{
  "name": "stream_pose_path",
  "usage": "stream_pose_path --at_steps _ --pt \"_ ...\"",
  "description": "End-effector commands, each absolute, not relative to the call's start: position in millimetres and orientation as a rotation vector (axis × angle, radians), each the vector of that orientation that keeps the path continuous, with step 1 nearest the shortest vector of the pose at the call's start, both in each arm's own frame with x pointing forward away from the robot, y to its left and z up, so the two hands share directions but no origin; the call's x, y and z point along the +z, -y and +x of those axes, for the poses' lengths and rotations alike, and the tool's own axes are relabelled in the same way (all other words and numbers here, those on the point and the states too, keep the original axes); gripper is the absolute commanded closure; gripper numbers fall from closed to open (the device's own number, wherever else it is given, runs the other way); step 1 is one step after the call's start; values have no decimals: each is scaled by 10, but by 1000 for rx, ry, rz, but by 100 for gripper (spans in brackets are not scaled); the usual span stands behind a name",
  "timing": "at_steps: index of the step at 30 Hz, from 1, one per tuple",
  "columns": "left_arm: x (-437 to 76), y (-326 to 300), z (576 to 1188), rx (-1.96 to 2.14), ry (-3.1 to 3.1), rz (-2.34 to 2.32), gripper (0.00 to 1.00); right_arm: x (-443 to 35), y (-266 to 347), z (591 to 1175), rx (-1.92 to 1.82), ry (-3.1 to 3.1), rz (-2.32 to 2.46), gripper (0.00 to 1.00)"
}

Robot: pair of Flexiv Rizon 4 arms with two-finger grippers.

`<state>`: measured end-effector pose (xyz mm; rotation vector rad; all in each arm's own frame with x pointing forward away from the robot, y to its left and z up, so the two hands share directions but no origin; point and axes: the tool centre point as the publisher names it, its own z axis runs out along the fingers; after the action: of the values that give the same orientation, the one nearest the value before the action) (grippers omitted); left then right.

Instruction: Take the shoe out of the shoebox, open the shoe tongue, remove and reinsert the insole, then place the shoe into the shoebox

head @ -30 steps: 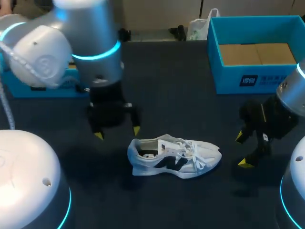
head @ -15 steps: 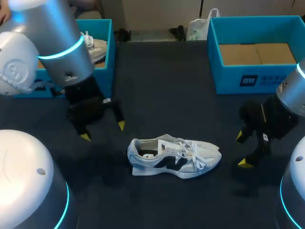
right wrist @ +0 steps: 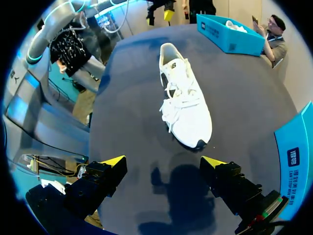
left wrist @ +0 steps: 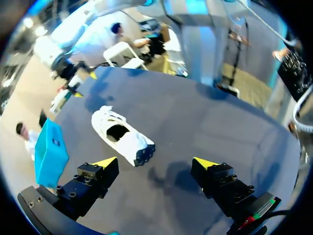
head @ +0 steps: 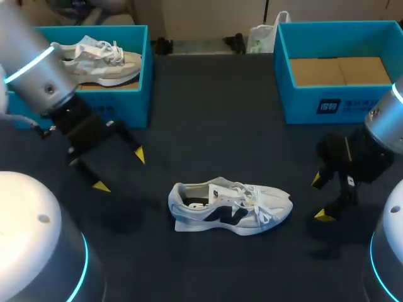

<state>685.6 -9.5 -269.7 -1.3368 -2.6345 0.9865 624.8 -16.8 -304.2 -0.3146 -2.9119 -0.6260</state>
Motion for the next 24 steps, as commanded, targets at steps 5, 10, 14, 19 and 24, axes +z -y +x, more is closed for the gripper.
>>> stream_pose_path --at_steps 5,10,14,19,24 --pt "-2905 35 6896 1341 2726 -761 0 -3042 170 6232 -626 2915 -316 0" --pt "-3180 -81 6857 1507 2650 -478 0 -3042 170 6232 -626 2915 -316 0" --pt "-3232 -164 6757 1660 2602 -349 0 -3042 170 6232 -626 2915 -316 0" --pt "-3247 -222 6698 1736 2564 -307 0 -3042 170 6232 -626 2915 -316 0" --pt "-3247 -222 6698 1736 2564 -307 0 -3042 170 6232 -626 2915 -316 0"
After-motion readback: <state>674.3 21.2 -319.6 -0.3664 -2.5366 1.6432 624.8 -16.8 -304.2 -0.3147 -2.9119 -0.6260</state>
